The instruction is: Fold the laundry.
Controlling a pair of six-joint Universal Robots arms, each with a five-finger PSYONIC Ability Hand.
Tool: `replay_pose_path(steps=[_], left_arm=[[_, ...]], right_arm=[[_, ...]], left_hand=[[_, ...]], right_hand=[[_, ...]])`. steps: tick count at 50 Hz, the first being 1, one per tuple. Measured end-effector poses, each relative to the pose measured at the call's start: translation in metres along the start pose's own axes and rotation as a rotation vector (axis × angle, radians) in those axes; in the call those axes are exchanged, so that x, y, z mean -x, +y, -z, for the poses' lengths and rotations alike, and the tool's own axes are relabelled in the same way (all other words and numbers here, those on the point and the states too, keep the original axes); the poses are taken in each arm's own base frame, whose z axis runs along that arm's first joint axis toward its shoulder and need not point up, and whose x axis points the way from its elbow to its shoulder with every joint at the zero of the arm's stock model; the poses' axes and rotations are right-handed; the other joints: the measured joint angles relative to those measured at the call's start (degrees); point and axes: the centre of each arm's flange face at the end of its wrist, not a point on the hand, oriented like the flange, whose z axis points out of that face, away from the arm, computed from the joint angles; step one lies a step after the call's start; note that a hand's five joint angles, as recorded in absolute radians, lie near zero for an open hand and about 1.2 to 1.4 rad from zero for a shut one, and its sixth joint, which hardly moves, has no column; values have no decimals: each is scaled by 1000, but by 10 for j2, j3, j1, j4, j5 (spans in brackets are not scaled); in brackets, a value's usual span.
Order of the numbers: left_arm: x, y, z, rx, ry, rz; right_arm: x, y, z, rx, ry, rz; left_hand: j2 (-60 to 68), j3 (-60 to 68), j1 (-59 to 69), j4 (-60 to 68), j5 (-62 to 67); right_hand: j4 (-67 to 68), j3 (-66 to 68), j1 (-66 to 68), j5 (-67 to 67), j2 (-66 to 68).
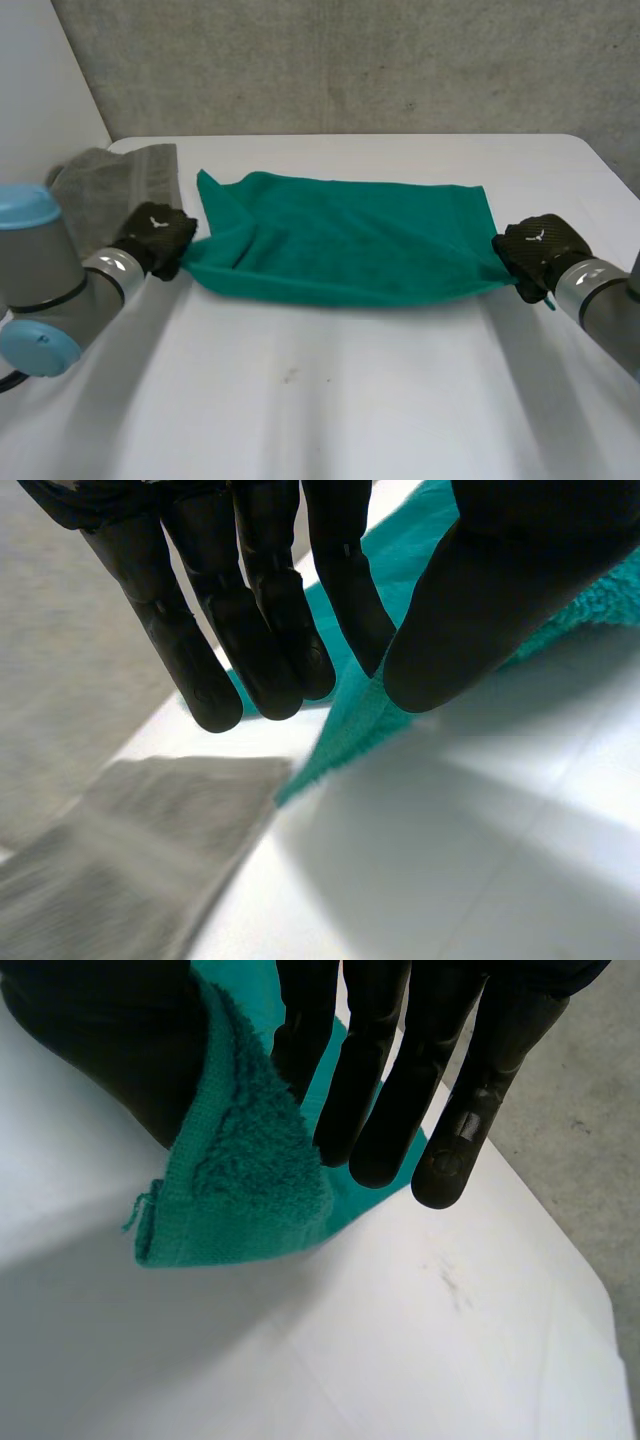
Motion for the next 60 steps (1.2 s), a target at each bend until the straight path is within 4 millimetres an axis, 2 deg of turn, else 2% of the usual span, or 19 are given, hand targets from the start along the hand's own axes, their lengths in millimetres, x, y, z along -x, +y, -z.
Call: replay_pose_path(steps=[6,9,13,19,24,26,29,30,34,35,38,41,43,50,56,57,58,59,60], left_arm=[[5,-21,57,110,-64,-106],[-4,-21,93,216,-18,-193],[-32,-19,151,360,142,-340],[-50,-22,176,367,221,-405],[-54,-25,154,307,185,-393],[-54,-24,128,269,150,-381],[-54,-22,111,250,130,-376],[-54,-20,92,231,109,-372],[-53,-14,48,187,46,-370],[-53,-14,48,187,46,-370],[-48,-12,7,126,-49,-372],[-41,-13,-16,80,-115,-374],[-39,-14,-25,55,-145,-374],[-36,-14,-67,-56,-218,-378],[-42,-12,-80,-97,-230,-375],[-44,-12,-81,-108,-232,-374],[-46,-12,-81,-116,-235,-373],[-47,-12,-81,-126,-238,-372],[-49,-14,-80,-140,-244,-371]], right_arm=[[-8,-12,35,90,-64,131],[-7,-13,57,162,-131,205],[-3,-11,88,255,-249,311],[-1,-8,102,286,-312,375],[-3,-3,85,268,-278,357],[-4,1,64,249,-236,328],[-5,2,54,240,-214,314],[-4,3,37,222,-177,304],[1,1,-1,177,-85,318],[1,1,-1,177,-85,318],[4,-2,-27,147,-13,340],[4,-4,-55,112,56,359],[4,-5,-61,106,68,363],[2,-7,-115,52,166,378],[2,-9,-138,43,242,377],[2,-12,-139,39,258,373],[2,-12,-140,38,264,372],[0,-16,-140,31,281,364],[-3,-21,-138,22,302,348]], left_hand=[[0,0,0,0,0],[0,0,0,0,0],[1,0,0,0,0],[1,0,0,0,0],[1,1,0,2,0],[1,1,0,2,0],[1,1,0,2,0],[1,1,0,2,0],[1,1,0,2,0],[1,1,0,2,0],[1,2,0,2,0],[1,2,0,3,0],[1,2,0,2,0],[1,2,0,3,0],[2,2,0,3,0],[-321,-313,-346,-322,-294],[-390,-371,-408,-380,-353],[-390,-371,-408,-380,-353],[-539,-533,-541,-539,-507]], right_hand=[[0,0,0,-1,0],[0,0,0,0,0],[0,0,0,0,0],[0,0,0,0,0],[0,0,0,0,0],[0,0,0,0,0],[0,0,0,0,0],[0,0,0,0,0],[0,0,0,0,0],[0,0,0,0,0],[0,0,0,0,0],[0,0,0,0,0],[0,0,0,0,0],[0,0,0,0,0],[0,0,0,0,0],[0,0,0,0,0],[0,0,0,0,0],[-537,-537,-451,-522,-536],[-537,-537,-451,-522,-536]])
